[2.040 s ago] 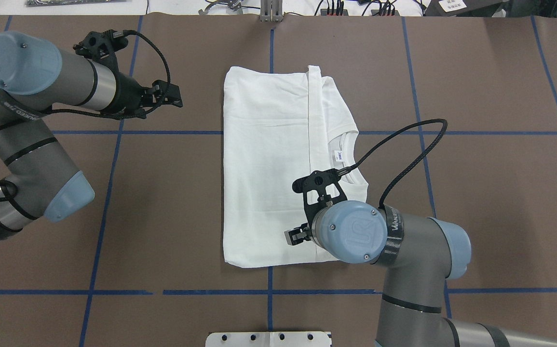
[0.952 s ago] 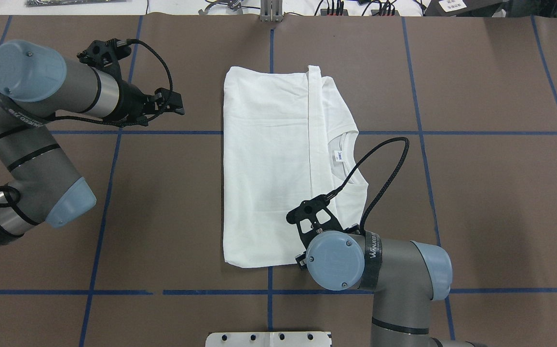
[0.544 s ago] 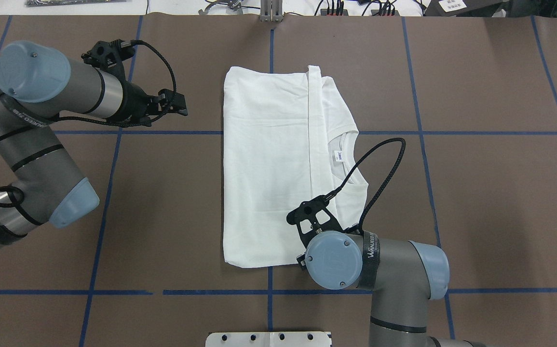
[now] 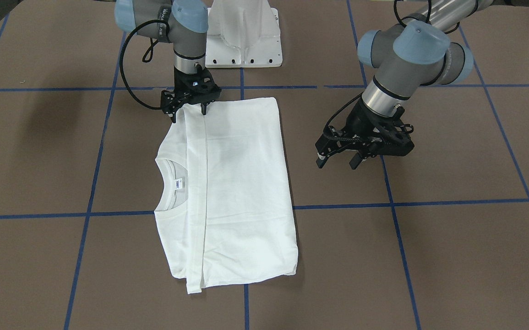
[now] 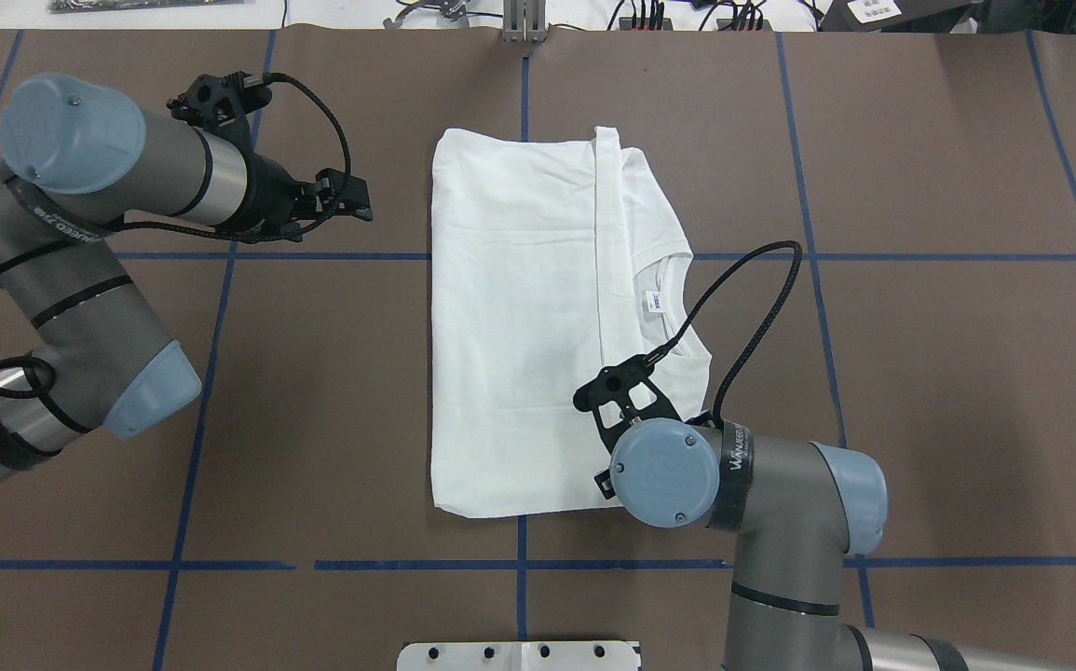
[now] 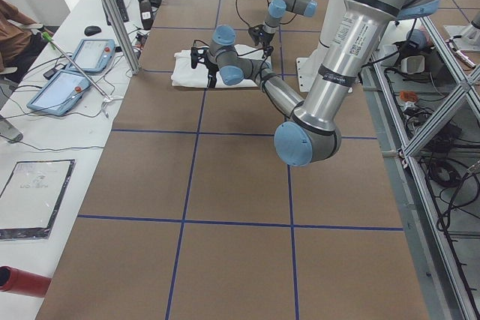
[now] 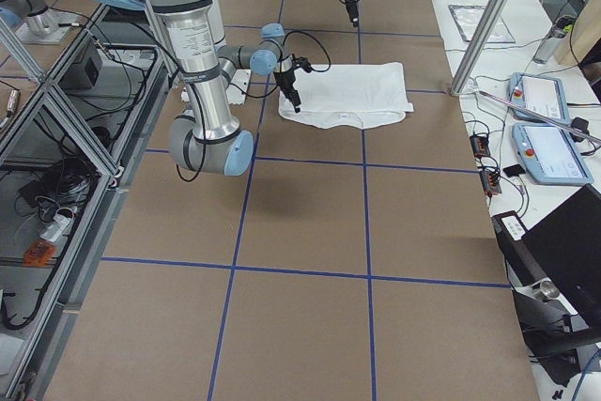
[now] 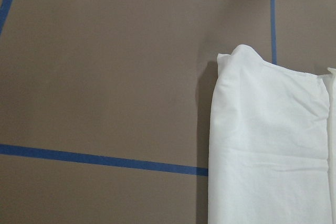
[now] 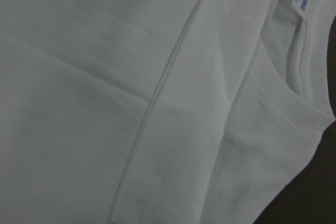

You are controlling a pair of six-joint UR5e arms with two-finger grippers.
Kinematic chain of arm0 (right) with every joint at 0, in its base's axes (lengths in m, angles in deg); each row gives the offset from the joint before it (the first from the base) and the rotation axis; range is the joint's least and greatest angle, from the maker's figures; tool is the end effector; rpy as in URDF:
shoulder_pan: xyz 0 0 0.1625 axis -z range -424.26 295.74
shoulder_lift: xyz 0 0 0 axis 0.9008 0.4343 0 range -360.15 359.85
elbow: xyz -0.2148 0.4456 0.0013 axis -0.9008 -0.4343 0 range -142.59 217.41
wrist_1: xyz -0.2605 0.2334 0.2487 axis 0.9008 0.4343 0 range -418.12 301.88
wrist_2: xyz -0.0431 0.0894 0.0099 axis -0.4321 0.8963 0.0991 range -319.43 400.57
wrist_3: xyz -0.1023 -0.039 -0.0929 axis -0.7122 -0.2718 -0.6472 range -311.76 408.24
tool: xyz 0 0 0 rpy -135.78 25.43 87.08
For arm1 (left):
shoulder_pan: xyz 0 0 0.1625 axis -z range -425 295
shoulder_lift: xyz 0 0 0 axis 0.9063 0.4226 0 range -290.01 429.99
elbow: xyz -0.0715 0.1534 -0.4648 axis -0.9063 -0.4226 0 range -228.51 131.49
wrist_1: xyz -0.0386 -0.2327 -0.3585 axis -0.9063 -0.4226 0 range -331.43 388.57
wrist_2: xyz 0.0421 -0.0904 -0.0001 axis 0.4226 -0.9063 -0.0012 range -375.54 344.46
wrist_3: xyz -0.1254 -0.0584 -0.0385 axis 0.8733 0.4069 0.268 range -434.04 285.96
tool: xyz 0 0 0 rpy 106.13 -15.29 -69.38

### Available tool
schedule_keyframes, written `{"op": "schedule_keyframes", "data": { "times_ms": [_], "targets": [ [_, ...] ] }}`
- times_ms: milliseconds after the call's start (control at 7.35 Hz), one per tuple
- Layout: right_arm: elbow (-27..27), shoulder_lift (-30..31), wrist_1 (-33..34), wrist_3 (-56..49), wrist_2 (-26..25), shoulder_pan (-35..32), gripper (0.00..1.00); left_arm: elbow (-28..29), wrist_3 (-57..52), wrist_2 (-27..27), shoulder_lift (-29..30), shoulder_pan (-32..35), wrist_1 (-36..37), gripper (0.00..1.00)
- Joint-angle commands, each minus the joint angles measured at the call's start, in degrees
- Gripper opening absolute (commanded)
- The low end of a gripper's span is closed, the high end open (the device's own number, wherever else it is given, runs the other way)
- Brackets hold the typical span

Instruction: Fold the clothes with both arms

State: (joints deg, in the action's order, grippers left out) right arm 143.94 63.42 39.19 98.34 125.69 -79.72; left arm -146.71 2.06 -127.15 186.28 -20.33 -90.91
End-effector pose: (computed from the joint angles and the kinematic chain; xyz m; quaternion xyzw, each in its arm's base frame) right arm -0.6197 -0.3223 0.3856 0.1780 -0.2519 -0.1887 0.9324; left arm 0.4547 -0.5627 0.3440 0.1158 0.5316 -0.1253 0.8296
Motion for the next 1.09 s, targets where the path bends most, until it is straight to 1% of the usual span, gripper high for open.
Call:
{"op": "schedule_keyframes", "data": {
  "times_ms": [0,136,272,408,544,680,952],
  "targets": [
    [2.35,3.73,0.16,-1.4,0.39,-1.94,1.0,0.11,0.01,-0.1,0.86,-0.11,0.21,1.0],
    [5.5,6.97,0.16,-4.02,1.0,-3.25,1.0,0.64,0.01,-0.1,1.3,-0.11,0.12,1.0],
    [6.75,9.7,0.07,-4.31,1.71,-4.05,1.0,1.08,0.27,-0.01,1.92,-0.28,0.21,1.0],
    [7.63,11.82,-0.01,-4.31,1.71,-4.23,1.0,0.99,0.36,-0.01,1.92,-0.37,0.21,1.0],
    [9.64,12.62,-0.01,-4.48,1.89,-4.84,1.0,1.08,0.36,-0.1,1.84,-0.37,0.12,1.0],
    [9.75,11.59,-0.1,-4.4,2.85,-5.11,1.0,1.08,0.36,-0.19,1.92,-0.37,0.12,1.0],
    [7.48,4.76,-0.37,-4.57,3.03,-6.07,1.0,1.08,0.36,-0.19,1.84,-0.37,0.12,1.0]
  ]
}}
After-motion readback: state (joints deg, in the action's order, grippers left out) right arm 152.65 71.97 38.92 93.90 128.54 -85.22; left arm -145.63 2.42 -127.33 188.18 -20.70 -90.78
